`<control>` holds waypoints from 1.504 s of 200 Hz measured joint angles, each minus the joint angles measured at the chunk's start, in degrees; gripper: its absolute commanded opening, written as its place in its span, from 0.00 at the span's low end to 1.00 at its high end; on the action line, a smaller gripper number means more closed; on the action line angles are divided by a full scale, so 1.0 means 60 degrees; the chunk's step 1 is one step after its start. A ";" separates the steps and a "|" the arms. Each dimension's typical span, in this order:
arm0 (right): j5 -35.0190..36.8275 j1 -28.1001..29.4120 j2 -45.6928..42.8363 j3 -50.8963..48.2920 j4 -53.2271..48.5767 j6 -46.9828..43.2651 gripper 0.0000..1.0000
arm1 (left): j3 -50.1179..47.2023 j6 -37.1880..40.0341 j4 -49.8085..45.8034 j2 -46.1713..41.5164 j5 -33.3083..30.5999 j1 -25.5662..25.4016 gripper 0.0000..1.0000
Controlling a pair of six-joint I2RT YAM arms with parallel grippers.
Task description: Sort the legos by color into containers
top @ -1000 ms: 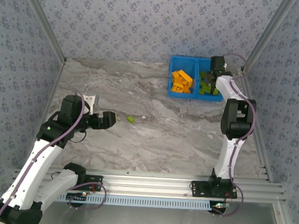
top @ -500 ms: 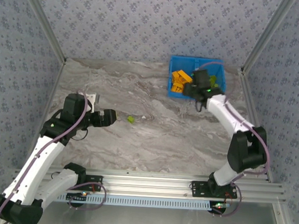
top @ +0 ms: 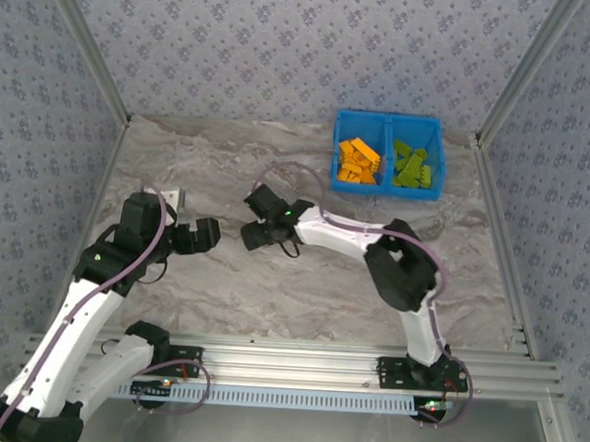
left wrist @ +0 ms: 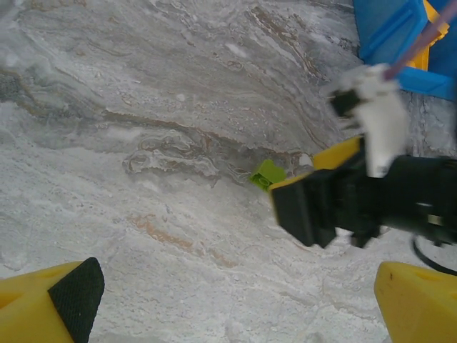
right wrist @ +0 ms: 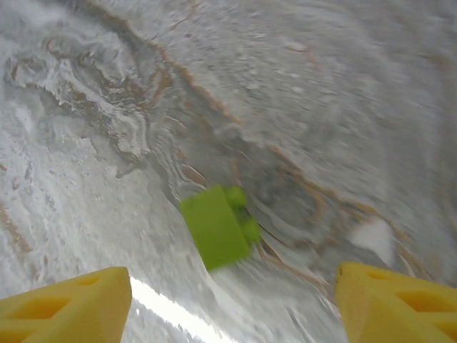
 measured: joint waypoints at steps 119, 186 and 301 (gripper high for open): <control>0.0106 -0.0102 0.0062 -0.0127 -0.0579 -0.0452 0.22 | -0.0415 -0.0244 -0.0200 -0.0503 -0.0182 0.0000 0.99; 0.1315 -0.3840 -0.4907 -0.2269 0.0634 0.0018 0.22 | -0.0860 -0.0124 0.1140 -0.0601 0.1672 0.0000 0.99; 0.0987 -0.8473 0.0794 0.3574 -0.0419 -0.0743 0.59 | -0.1126 0.0138 0.2827 -0.0678 0.3282 -0.0612 0.99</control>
